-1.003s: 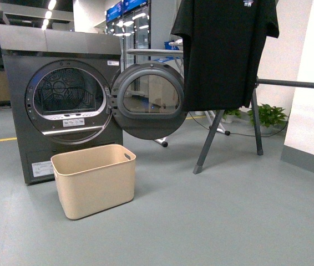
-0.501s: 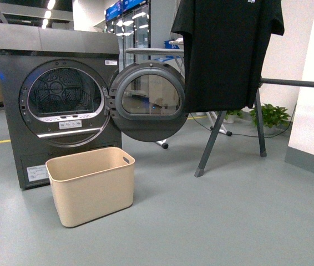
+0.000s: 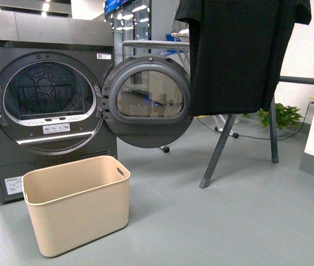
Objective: Move hamper under clothes hanger
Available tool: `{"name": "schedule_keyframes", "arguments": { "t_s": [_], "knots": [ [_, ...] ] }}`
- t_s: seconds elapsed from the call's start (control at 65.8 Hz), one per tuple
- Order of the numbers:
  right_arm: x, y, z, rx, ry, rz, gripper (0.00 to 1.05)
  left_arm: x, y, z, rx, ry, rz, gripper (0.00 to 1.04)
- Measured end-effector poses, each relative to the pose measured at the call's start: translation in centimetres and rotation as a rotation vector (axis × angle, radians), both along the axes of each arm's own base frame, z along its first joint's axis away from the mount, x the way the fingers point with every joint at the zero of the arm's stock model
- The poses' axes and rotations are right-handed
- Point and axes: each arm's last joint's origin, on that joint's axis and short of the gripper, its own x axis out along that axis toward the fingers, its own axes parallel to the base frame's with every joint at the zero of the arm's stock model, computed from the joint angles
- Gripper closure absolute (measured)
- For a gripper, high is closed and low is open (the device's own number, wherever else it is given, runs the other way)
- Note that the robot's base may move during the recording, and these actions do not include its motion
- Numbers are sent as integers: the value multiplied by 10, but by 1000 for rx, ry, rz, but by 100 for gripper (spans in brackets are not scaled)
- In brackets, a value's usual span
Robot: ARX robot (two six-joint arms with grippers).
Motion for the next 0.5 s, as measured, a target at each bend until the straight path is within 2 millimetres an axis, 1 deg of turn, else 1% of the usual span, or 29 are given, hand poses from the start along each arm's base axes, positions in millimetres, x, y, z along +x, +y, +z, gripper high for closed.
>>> {"name": "schedule_keyframes", "arguments": {
  "t_s": [0.501],
  "knots": [
    [0, 0, 0, 0, 0, 0, 8, 0, 0, 0, 0, 1, -1, 7]
  ]
}}
